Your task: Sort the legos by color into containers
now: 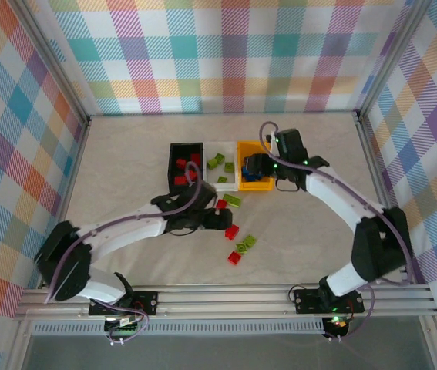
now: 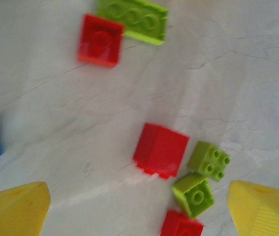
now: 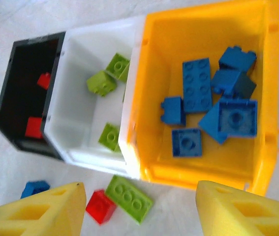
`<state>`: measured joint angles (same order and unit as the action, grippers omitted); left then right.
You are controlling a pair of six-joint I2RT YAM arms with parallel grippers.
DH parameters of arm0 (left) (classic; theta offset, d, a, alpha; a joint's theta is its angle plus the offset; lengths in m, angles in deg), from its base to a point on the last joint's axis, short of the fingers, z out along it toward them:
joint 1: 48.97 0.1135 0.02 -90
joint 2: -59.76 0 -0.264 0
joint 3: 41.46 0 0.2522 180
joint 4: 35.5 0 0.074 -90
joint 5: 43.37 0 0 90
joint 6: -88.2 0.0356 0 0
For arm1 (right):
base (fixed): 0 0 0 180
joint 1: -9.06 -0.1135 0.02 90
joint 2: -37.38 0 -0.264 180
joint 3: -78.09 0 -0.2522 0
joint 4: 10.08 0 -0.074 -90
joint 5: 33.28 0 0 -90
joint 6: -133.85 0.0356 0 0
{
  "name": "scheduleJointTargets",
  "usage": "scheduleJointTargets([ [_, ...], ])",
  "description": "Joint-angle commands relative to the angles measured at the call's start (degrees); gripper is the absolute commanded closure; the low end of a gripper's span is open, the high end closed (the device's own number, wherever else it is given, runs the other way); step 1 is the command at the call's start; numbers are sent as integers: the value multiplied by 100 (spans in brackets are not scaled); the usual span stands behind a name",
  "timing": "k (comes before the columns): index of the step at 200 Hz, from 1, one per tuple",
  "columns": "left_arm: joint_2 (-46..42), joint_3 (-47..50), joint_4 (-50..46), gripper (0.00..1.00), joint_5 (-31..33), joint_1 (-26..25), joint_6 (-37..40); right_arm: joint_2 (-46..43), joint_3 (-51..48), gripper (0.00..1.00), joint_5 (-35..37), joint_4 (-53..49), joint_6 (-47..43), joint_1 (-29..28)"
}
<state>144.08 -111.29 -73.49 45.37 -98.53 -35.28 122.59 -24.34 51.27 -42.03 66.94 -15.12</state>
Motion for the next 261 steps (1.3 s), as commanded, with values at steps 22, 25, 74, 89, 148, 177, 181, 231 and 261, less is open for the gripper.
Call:
scheduleJointTargets([
  [22,1226,-1165,-870,17,262,-270,1025,-817,-1125,38,-3,193,105,-43],
  [25,1276,-1205,-909,18,270,-284,1061,-872,-1186,38,8,202,107,-45],
  [74,2097,-1766,-1423,24,473,-542,1454,-1438,-1705,38,205,260,192,-41],
  [89,2330,-1908,-1516,28,586,-581,1501,-1553,-1748,38,254,258,215,-42],
  [148,2678,-1991,-1380,49,532,-582,1529,-1835,-1725,38,377,132,235,-42],
  [177,2405,-1770,-1261,61,685,-582,1407,-1830,-1727,38,388,135,256,-44],
  [181,2323,-1716,-1234,62,711,-573,1382,-1825,-1730,38,379,145,257,-45],
  [231,737,-682,-736,70,604,337,872,-1747,-1811,38,205,228,301,-42],
  [261,16,-485,-549,69,682,1304,671,-1686,-1862,38,143,273,306,-42],
])
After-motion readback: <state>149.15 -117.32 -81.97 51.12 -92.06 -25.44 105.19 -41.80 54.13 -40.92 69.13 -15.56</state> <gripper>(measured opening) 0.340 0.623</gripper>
